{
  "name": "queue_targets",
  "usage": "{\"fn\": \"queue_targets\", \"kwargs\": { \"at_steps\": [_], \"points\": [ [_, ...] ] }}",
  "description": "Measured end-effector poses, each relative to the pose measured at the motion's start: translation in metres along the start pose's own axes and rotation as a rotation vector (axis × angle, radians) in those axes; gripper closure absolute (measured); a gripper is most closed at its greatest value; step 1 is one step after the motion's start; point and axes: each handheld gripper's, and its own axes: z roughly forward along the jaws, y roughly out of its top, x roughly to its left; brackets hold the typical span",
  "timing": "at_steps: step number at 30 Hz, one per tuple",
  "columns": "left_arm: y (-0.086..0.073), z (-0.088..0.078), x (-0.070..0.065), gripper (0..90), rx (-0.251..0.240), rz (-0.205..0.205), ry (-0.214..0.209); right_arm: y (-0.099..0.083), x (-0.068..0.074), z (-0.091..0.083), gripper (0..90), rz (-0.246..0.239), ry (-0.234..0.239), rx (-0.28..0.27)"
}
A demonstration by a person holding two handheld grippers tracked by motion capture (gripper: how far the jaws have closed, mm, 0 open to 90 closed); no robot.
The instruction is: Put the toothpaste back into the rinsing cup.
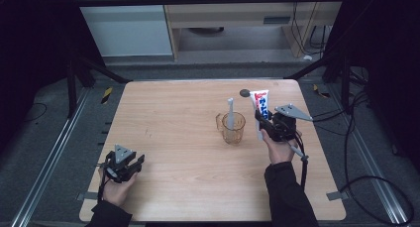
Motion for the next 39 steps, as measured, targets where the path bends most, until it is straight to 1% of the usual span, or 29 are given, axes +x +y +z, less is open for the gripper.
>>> {"fn": "queue_targets", "kwargs": {
  "at_steps": [2, 6, 10, 13, 14, 18, 19, 23, 26, 28, 30, 33, 39],
  "points": [
    [0.000, 0.000, 0.000, 62.0, 0.000, 0.000, 0.002, 0.003, -0.003, 0.005, 67.9, 0.005, -0.011, -0.021],
    [0.000, 0.000, 0.000, 62.1, -0.001, -0.003, 0.003, 0.006, -0.006, 0.009, 67.9, 0.012, -0.017, -0.038],
    [0.000, 0.002, 0.001, 62.1, 0.008, -0.008, -0.003, 0.008, -0.008, 0.017, 67.9, 0.041, -0.016, -0.062],
    [0.000, 0.001, 0.000, 62.1, 0.002, -0.008, -0.003, 0.010, -0.009, 0.025, 67.8, 0.044, -0.017, -0.064],
    [0.000, 0.001, 0.001, 62.0, 0.000, -0.010, -0.002, 0.011, -0.008, 0.028, 67.9, 0.041, -0.019, -0.067],
    [0.000, 0.000, 0.001, 62.0, 0.000, -0.012, -0.001, 0.012, -0.006, 0.033, 67.9, 0.037, -0.020, -0.071],
    [0.001, 0.001, 0.001, 62.0, -0.001, -0.012, -0.001, 0.013, -0.004, 0.037, 67.9, 0.039, -0.020, -0.074],
    [0.000, 0.000, 0.001, 62.0, -0.001, -0.010, 0.001, 0.014, -0.002, 0.041, 67.9, 0.049, -0.016, -0.080],
    [0.001, 0.000, 0.001, 62.0, -0.004, -0.012, 0.002, 0.015, 0.000, 0.046, 67.8, 0.062, -0.016, -0.110],
    [0.001, 0.000, 0.002, 62.0, -0.003, -0.013, 0.002, 0.016, 0.000, 0.047, 67.8, 0.066, -0.014, -0.115],
    [0.001, 0.000, 0.002, 62.0, -0.002, -0.012, 0.002, 0.018, 0.002, 0.050, 67.8, 0.070, -0.010, -0.125],
    [0.000, 0.000, 0.002, 62.0, -0.001, -0.012, 0.003, 0.020, 0.005, 0.055, 67.8, 0.083, 0.011, -0.151],
    [0.000, 0.000, 0.002, 62.0, -0.003, -0.013, 0.001, 0.019, 0.012, 0.064, 67.8, 0.092, 0.029, -0.152]
  ]
}}
